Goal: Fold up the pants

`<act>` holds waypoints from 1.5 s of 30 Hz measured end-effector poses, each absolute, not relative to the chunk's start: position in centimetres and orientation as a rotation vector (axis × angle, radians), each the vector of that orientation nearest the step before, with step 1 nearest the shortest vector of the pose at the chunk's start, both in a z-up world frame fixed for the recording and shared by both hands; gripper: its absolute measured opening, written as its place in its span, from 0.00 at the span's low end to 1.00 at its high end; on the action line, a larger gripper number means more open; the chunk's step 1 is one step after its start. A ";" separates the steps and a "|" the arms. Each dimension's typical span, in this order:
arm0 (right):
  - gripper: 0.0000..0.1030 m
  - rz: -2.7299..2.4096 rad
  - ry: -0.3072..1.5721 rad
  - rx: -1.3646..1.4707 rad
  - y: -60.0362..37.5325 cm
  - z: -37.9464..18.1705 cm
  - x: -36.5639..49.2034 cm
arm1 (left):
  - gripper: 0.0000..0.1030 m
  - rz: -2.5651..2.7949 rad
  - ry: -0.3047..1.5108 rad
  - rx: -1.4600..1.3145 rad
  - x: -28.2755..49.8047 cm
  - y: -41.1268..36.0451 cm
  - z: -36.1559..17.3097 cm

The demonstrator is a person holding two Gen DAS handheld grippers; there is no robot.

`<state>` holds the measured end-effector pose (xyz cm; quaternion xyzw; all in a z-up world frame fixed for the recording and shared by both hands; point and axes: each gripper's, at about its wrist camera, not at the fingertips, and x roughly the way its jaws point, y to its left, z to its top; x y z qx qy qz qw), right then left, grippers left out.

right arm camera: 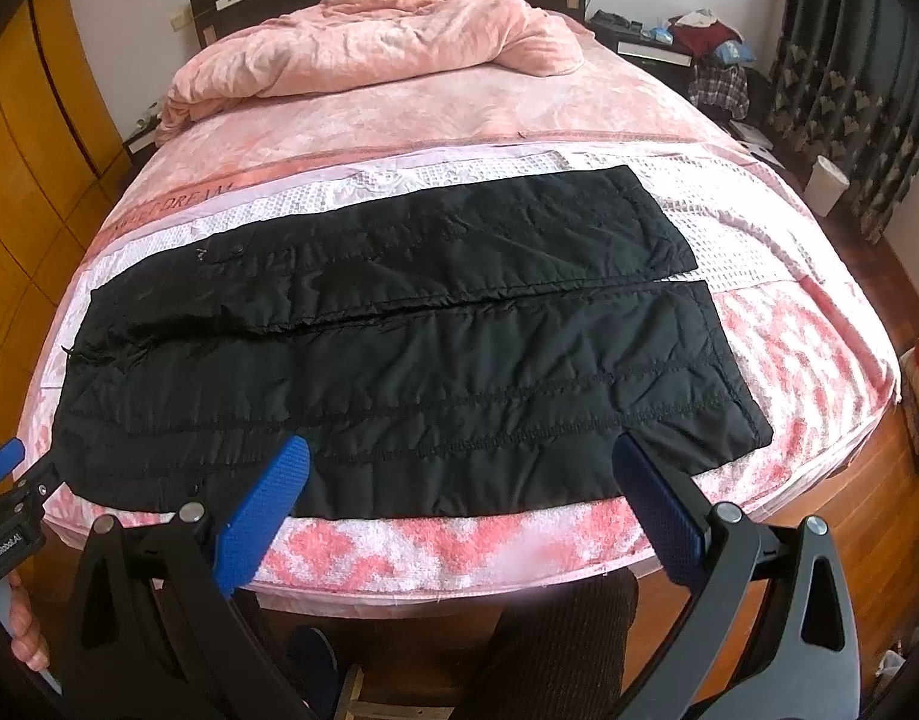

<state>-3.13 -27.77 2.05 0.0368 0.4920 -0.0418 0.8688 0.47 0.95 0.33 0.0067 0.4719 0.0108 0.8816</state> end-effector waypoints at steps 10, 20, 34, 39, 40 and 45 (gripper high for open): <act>0.98 -0.082 1.028 0.080 -27.8 2.0 -3.2 | 0.96 0.023 0.981 0.014 0.4 0.9 0.5; 0.98 -0.077 1.026 0.078 -27.8 1.9 -3.3 | 0.96 0.026 0.979 0.016 0.4 0.8 0.7; 0.98 -0.075 1.034 0.082 -27.9 1.6 -3.2 | 0.96 0.025 0.978 0.017 0.4 0.9 0.7; 0.98 -0.074 1.032 0.081 -27.9 1.6 -3.2 | 0.96 0.026 0.978 0.017 0.3 0.8 0.7; 0.98 -0.075 1.032 0.082 -27.9 1.6 -3.2 | 0.96 0.026 0.978 0.017 0.4 0.9 0.7; 0.98 -0.075 1.031 0.080 -27.9 1.5 -3.2 | 0.96 0.025 0.979 0.017 0.3 0.8 0.7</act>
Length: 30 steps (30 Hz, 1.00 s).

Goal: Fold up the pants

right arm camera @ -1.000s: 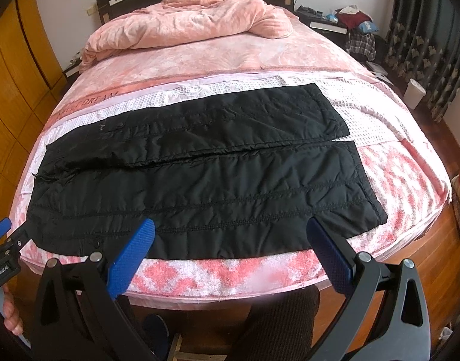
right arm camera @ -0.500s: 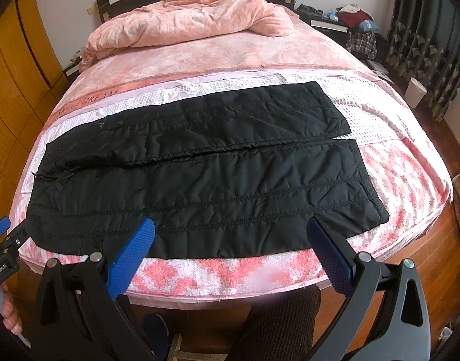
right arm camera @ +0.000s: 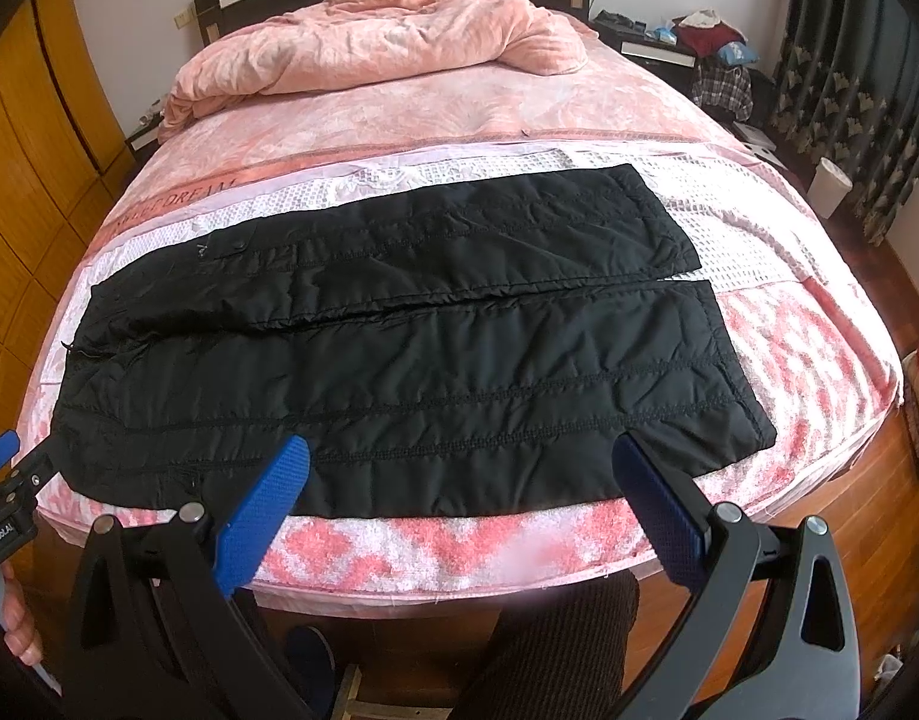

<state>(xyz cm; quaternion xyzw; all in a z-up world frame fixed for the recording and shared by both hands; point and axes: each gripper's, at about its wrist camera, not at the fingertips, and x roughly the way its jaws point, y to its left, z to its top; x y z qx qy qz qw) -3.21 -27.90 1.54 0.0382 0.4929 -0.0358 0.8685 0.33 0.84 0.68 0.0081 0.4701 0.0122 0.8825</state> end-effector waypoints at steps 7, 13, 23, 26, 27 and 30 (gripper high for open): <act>0.98 -0.074 1.031 0.080 -27.9 1.5 -3.2 | 0.96 0.025 0.979 0.018 0.3 0.9 0.8; 0.98 -0.074 1.032 0.079 -27.9 1.5 -3.2 | 0.96 0.026 0.979 0.017 0.3 0.9 0.8; 0.98 -0.068 1.042 0.076 -28.0 0.9 -2.7 | 0.96 0.027 0.986 0.018 0.5 1.0 0.8; 0.98 -0.068 1.046 0.073 -28.1 0.7 -2.3 | 0.96 0.028 0.995 0.019 1.1 1.1 0.5; 0.98 -0.067 1.046 0.071 -28.1 0.7 -2.3 | 0.96 0.029 0.998 0.021 1.3 1.2 0.5; 0.98 -0.066 1.043 0.061 -28.7 0.7 -1.5 | 0.96 0.029 1.008 0.025 2.1 1.0 0.0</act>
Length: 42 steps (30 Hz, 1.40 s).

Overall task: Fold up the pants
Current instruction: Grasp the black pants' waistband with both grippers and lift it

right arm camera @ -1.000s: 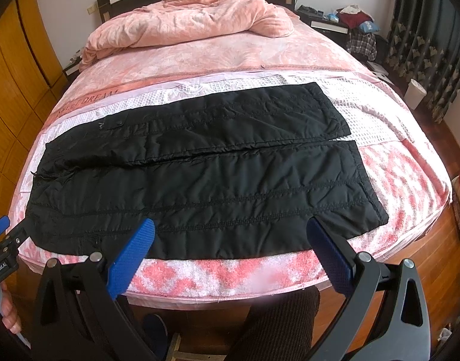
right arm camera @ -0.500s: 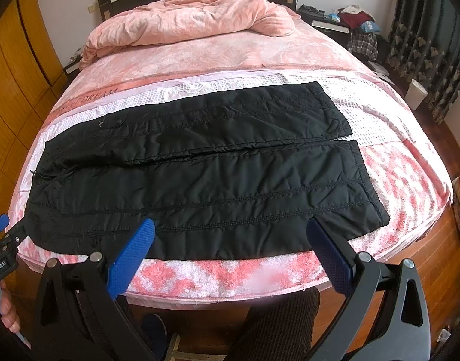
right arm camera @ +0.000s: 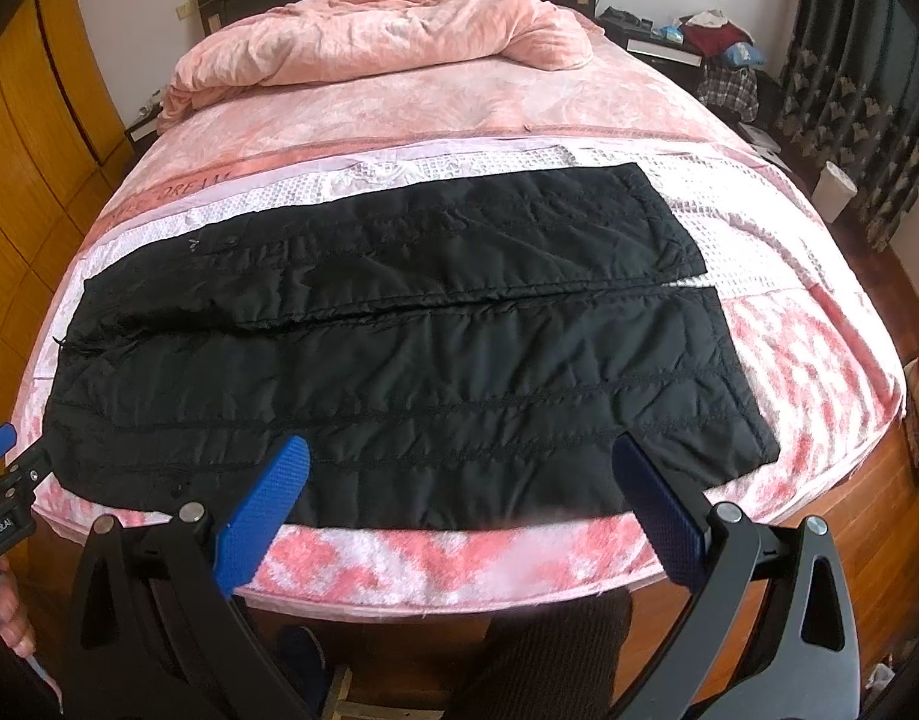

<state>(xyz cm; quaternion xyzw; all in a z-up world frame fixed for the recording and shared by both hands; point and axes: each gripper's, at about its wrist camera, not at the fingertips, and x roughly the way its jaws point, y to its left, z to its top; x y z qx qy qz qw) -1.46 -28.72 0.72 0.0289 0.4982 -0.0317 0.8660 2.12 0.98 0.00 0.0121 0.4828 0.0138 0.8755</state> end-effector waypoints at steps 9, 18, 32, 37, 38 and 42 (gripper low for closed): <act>0.98 -0.072 1.007 0.056 -37.7 1.5 7.9 | 0.96 0.003 0.975 -0.025 9.7 -0.6 0.2; 0.98 -0.056 1.180 0.163 -51.7 -5.2 23.1 | 0.96 -0.049 0.962 -0.039 21.2 -6.3 -2.2; 0.97 -0.030 1.355 0.183 -58.4 -15.7 32.3 | 0.96 -0.119 1.100 -0.076 30.2 -13.5 -10.2; 0.61 0.059 1.315 0.167 -58.1 -15.7 31.9 | 0.96 -0.136 1.105 -0.039 31.1 -15.2 -11.2; 0.56 0.062 1.307 0.156 -57.8 -15.4 31.6 | 0.96 -0.144 1.097 -0.022 31.2 -15.6 -11.2; 0.15 0.135 1.259 0.058 -56.7 -13.2 29.9 | 0.96 -0.207 1.084 0.036 32.4 -17.2 -11.1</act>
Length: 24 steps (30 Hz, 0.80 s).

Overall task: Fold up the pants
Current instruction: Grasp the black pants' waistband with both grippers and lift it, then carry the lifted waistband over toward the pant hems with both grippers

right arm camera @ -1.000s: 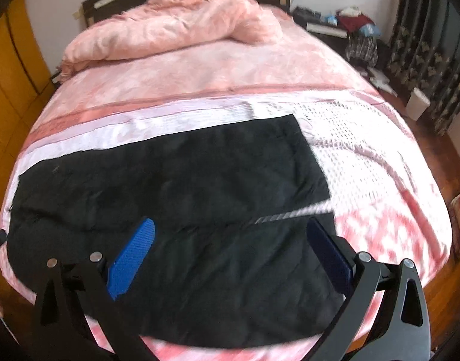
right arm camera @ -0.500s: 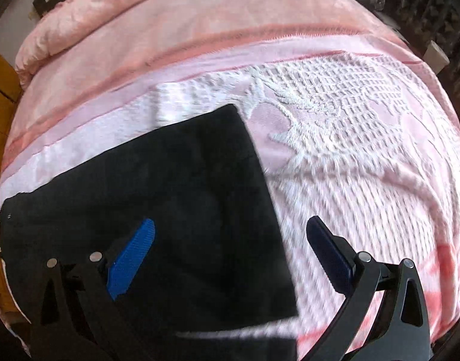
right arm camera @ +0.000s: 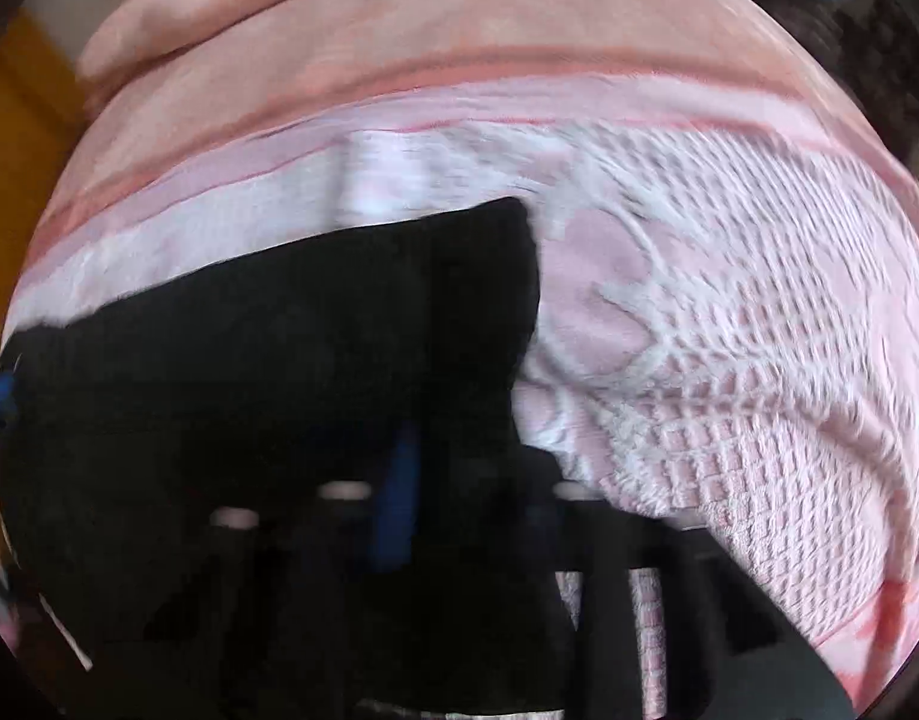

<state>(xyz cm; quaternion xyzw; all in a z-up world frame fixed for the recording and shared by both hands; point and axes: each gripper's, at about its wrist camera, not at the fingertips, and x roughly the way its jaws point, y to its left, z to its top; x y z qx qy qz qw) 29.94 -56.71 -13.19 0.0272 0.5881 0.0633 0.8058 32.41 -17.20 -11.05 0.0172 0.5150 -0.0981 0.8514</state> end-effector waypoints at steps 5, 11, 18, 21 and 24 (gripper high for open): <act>0.13 0.240 1.116 0.007 -56.4 -8.9 26.4 | 0.96 -0.361 1.057 0.126 34.8 -19.8 -10.8; 0.13 0.341 0.994 -0.014 -56.3 -5.2 23.2 | 0.96 -0.634 1.069 0.148 38.1 -23.2 -10.9; 0.13 0.395 0.938 -0.045 -55.4 -3.5 21.0 | 0.96 -0.854 1.094 0.178 40.0 -26.0 -11.7; 0.13 0.411 0.921 -0.054 -55.3 -3.0 20.2 | 0.96 -0.898 1.107 0.287 40.4 -27.2 -12.3; 0.13 0.420 0.909 -0.061 -55.4 -2.6 19.8 | 0.96 -0.954 1.150 0.363 40.5 -28.1 -12.9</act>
